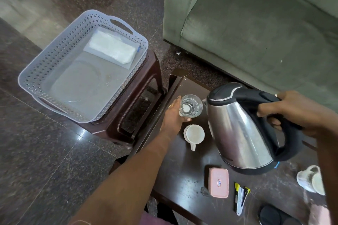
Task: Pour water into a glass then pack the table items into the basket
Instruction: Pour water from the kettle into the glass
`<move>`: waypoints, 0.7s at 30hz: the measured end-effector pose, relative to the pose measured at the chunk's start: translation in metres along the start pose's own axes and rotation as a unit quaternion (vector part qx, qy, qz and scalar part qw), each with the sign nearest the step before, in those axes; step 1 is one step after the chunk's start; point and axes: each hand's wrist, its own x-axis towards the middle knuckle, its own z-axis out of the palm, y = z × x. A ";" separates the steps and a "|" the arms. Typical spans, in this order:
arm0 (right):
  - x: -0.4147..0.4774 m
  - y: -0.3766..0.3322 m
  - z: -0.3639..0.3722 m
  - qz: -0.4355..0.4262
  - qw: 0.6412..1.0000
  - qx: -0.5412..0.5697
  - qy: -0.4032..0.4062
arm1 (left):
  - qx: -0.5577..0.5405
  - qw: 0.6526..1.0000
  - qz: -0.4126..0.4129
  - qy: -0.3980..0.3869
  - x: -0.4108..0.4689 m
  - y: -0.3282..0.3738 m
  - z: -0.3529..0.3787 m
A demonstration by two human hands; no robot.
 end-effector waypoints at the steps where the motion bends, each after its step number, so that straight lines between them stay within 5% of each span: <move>1: -0.002 0.001 -0.004 0.002 1.000 0.018 0.005 | -0.002 1.000 0.001 0.006 -0.002 0.001 -0.004; 15: -0.028 -0.084 0.012 -0.204 0.966 0.162 0.012 | 0.023 0.958 0.061 0.279 -0.027 -0.008 -0.118; 21: -0.021 -0.152 0.058 -0.310 0.916 0.255 -0.001 | 0.107 0.877 -0.032 0.468 -0.020 -0.041 -0.193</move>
